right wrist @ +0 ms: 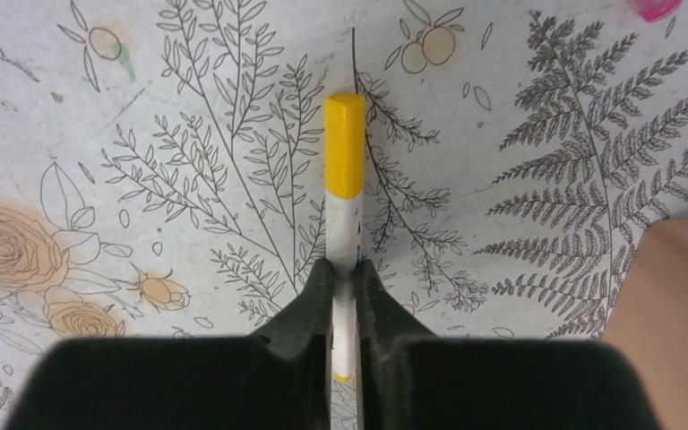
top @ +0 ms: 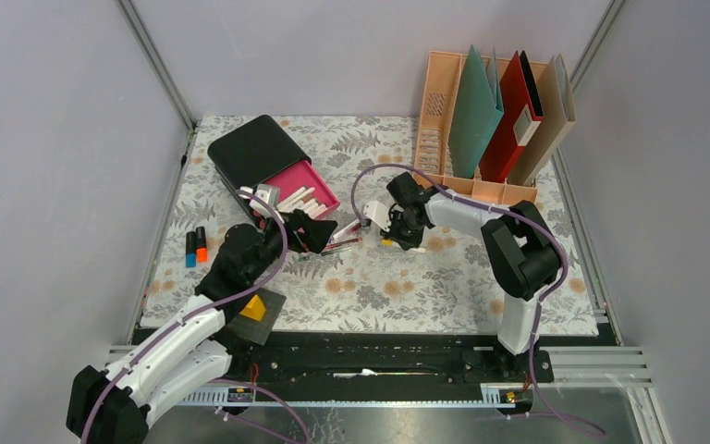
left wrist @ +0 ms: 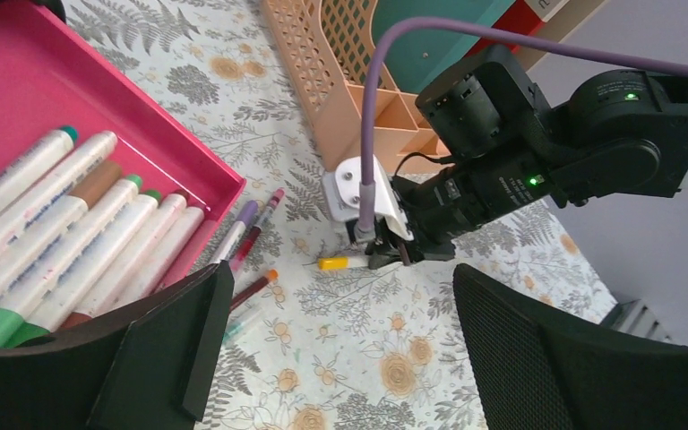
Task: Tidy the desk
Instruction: Pick up the stationery from the center of the board.
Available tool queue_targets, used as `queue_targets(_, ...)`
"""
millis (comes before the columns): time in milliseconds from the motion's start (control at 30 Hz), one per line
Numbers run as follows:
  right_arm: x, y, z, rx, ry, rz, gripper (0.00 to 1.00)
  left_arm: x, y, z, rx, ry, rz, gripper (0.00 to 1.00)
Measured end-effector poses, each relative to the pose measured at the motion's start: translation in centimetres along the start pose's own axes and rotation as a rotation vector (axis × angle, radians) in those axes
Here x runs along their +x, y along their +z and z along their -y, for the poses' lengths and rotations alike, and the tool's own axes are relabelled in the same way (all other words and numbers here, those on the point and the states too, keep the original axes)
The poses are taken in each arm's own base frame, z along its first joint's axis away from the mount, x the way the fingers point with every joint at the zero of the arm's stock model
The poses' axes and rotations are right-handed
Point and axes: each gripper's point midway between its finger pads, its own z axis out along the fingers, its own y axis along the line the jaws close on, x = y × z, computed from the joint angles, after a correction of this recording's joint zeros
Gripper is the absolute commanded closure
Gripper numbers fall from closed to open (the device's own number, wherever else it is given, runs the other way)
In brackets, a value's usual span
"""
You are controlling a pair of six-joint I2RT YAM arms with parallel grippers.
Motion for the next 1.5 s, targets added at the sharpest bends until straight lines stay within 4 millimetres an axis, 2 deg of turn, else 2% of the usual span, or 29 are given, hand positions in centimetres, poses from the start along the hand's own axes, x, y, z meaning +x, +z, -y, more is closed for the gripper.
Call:
queue_targets(233,-0.3,-0.1,0.1,-0.001,0.032,-0.002,1.00,0.5,0.0,0.9,0.070,-0.121,0.024,0.03)
queue_targets(500,-1.7,-0.8,-2.4,-0.173,0.122,0.116,1.00,2.0,0.9,2.6,0.200,-0.295,0.011,0.02)
queue_targets(600,-2.5,-2.1,-2.7,-0.226,0.173,0.194,1.00,2.5,1.3,3.1,0.236,-0.347,-0.008,0.02)
queue_targets(867,-5.9,-8.1,-2.3,-0.347,0.281,0.486,1.00,3.9,2.5,4.4,0.298,-0.450,-0.060,0.01)
queue_targets(1033,-7.8,-11.4,-2.6,-0.461,0.344,0.644,1.00,5.5,3.0,6.1,0.337,-0.489,-0.101,0.02)
queue_targets(1133,-8.9,-13.0,-3.0,-0.525,0.360,0.718,1.00,6.2,3.7,6.4,0.338,-0.520,-0.103,0.03)
queue_targets(1300,-10.1,-14.8,-3.9,-0.609,0.364,0.791,1.00,6.6,5.4,6.4,0.323,-0.564,-0.087,0.12)
queue_targets(1500,-10.5,-15.5,-4.4,-0.660,0.367,0.820,1.00,6.4,7.2,6.8,0.339,-0.605,-0.064,0.19)
